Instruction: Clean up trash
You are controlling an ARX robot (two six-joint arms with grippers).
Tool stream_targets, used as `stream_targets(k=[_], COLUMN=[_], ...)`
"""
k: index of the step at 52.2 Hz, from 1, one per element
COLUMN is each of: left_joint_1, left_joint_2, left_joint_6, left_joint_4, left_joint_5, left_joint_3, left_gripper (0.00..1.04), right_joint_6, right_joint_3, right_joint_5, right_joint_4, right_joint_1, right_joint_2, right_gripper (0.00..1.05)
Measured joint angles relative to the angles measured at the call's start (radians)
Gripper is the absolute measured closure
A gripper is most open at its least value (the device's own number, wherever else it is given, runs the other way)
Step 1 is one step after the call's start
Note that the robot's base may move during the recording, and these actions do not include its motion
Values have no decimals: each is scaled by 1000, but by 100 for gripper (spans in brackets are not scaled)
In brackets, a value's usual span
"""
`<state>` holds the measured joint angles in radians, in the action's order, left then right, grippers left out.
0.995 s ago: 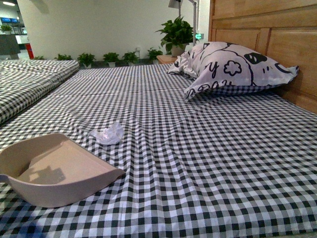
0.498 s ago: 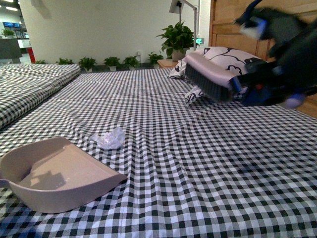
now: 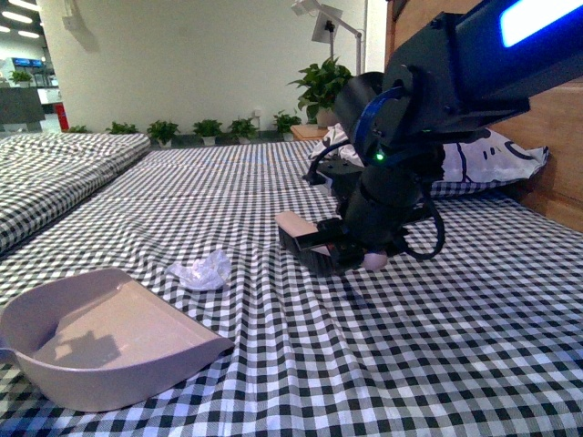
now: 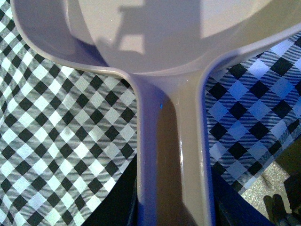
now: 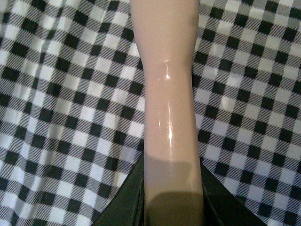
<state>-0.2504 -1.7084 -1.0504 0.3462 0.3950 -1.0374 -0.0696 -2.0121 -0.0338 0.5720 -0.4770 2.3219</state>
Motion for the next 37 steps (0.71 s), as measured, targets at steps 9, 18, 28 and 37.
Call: stream_targets(k=[9,18,28,37], left_joint_1=[0,0,0,0], left_joint_2=[0,0,0,0], left_joint_6=[0,0,0,0], left_joint_4=[0,0,0,0], left_joint_5=[0,0,0,0], left_joint_3=[0,0,0,0], left_gripper=[79,79,79,79], right_joint_6=[41,59,74,64], right_joint_3=[-101,-114,-84,-27], right_joint_5=[-13,-16,4,126], right_joint_4=[26,12,-29,-21], right_joint_1=[-27,-51,-76,-103], right_joint_2=[59,85,88,83], right_gripper=[85,85,85,85])
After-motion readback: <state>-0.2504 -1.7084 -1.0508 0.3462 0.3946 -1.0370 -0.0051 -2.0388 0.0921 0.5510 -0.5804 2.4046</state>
